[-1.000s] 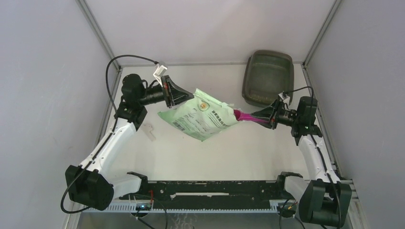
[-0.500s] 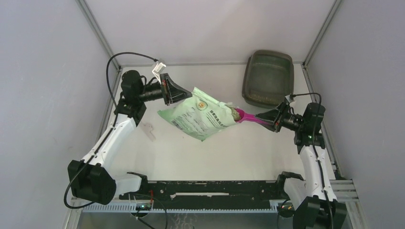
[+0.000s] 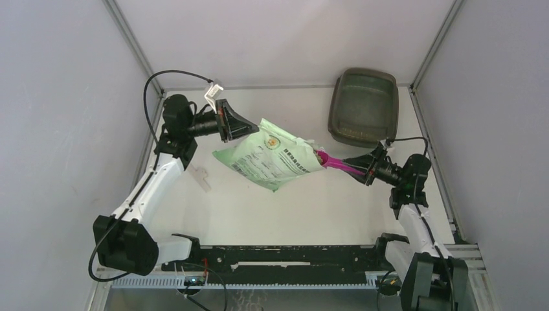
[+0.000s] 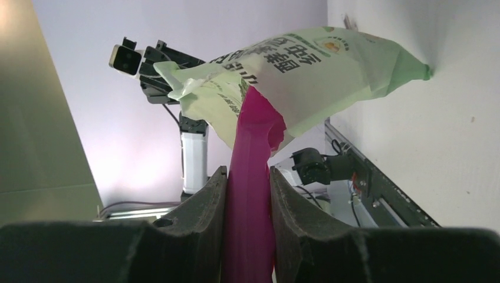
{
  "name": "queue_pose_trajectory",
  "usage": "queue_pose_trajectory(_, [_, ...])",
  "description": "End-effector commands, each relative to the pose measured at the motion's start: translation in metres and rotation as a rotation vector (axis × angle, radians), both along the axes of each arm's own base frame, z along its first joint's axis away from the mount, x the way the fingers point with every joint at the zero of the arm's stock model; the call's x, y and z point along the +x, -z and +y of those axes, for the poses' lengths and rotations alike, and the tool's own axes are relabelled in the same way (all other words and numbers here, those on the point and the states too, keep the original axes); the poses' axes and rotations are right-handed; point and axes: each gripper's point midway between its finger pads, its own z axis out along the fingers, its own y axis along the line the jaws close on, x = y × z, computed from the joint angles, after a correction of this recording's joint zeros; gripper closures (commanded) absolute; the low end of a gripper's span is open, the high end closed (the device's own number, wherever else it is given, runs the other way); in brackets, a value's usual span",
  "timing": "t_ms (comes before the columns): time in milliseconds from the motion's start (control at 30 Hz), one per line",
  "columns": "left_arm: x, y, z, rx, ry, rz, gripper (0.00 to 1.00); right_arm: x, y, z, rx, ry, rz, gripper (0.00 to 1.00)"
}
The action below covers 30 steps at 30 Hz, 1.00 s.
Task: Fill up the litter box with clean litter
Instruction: 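Scoop the cat litter from the cat litter bag.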
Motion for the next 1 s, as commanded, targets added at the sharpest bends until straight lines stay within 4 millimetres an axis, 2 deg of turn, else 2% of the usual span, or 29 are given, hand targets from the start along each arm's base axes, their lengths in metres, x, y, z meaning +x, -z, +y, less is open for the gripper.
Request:
queue_pose_trajectory(0, [-0.003,-0.018,0.0,-0.033,0.033,-0.05,1.0,-0.001,-0.032,0.002,0.038,-0.005,-0.14,1.0])
queue_pose_trajectory(67, [-0.005,-0.019,0.0,-0.035,0.034,-0.053,1.0,-0.002,-0.026,0.001,0.03,0.001,-0.129,1.0])
queue_pose_trajectory(133, [-0.005,-0.02,0.0,-0.035,0.035,-0.053,1.0,0.001,-0.02,0.012,0.013,-0.016,-0.122,1.0])
queue_pose_trajectory(233, [-0.004,-0.018,0.0,-0.034,0.032,-0.05,1.0,0.007,-0.029,0.039,0.051,-0.088,-0.16,1.0])
queue_pose_trajectory(300, [-0.004,-0.017,0.0,-0.034,0.033,-0.046,1.0,0.009,-0.033,0.047,0.092,-0.118,-0.152,1.0])
queue_pose_trajectory(400, [-0.006,-0.018,0.0,-0.035,0.034,-0.052,1.0,0.007,-0.031,0.04,0.099,-0.119,-0.146,1.0])
queue_pose_trajectory(467, [-0.006,-0.018,0.001,-0.034,0.032,-0.053,1.0,0.008,-0.031,0.026,0.093,-0.083,-0.151,1.0])
queue_pose_trajectory(733, [-0.003,-0.017,0.003,-0.032,0.025,-0.05,1.0,-0.009,-0.021,-0.01,0.066,-0.006,-0.127,1.0])
queue_pose_trajectory(967, [0.0,-0.015,0.005,-0.032,0.017,-0.042,1.0,-0.014,-0.015,-0.014,0.028,0.041,-0.124,1.0])
